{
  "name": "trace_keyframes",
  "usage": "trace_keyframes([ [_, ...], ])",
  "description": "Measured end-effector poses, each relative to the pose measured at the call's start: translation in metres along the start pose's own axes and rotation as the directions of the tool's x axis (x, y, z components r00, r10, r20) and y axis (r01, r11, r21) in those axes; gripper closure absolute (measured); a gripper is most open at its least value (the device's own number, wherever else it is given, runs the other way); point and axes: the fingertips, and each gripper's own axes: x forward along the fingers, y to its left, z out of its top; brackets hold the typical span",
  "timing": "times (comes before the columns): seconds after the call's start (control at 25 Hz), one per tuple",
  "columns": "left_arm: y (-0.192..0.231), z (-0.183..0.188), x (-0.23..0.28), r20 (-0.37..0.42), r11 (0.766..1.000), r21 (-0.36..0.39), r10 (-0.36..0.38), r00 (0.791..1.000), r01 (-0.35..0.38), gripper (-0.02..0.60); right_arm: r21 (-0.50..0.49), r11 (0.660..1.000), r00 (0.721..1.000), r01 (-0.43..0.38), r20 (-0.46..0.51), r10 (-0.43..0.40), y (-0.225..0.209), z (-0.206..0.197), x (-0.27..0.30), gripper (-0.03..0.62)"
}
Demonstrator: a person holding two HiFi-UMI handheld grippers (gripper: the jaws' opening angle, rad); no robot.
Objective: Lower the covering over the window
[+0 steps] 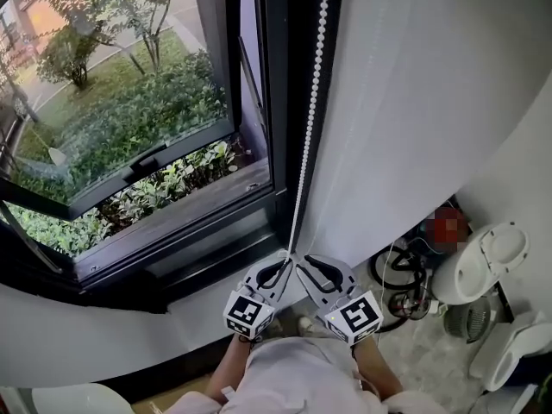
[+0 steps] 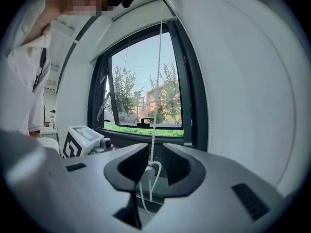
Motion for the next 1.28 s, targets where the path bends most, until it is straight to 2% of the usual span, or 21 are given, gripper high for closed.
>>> trace_keyframes([
  [0.28,0.002,0.0,0.001,-0.002,1.0,0.003,-0.008,1.0,0.008,0.566,-0.093,0.996,0.993,0.006,0.114,0.005,-0.003,0.068,0.002,0.507],
  [0.44,0.0,0.0,0.001,-0.004,1.0,0.007,-0.02,1.0,0.02,0.566,-0.11,0.994,0.978,0.011,0.209,0.013,-0.003,0.108,0.007,0.507],
  [0.56,-0.001,0.0,0.002,-0.002,1.0,0.003,-0.023,1.0,0.023,0.566,-0.123,0.992,0.97,0.013,0.243,0.018,-0.004,0.128,0.01,0.507],
  [0.8,-0.003,0.0,0.005,-0.005,0.999,0.01,-0.034,0.999,0.034,0.566,-0.129,0.991,0.962,0.023,0.273,0.013,-0.012,0.151,0.014,0.51],
  [0.84,-0.004,0.0,0.005,-0.005,0.999,0.009,-0.037,0.999,0.037,0.566,-0.128,0.991,0.96,0.027,0.28,0.01,-0.013,0.154,0.014,0.521],
  [0.92,-0.005,0.001,0.005,-0.004,0.999,0.007,-0.042,0.999,0.042,0.566,-0.138,0.99,0.961,0.024,0.275,0.016,-0.014,0.155,0.014,0.582],
  [1.0,-0.004,0.001,0.006,-0.002,0.999,0.011,-0.04,0.999,0.04,0.566,-0.154,0.988,0.965,0.01,0.262,0.031,-0.011,0.151,0.014,0.59],
  [1.28,-0.003,-0.004,0.009,-0.01,0.999,0.002,-0.039,0.999,0.04,0.566,-0.055,0.998,0.953,-0.009,0.301,0.025,-0.014,0.145,0.013,0.592],
])
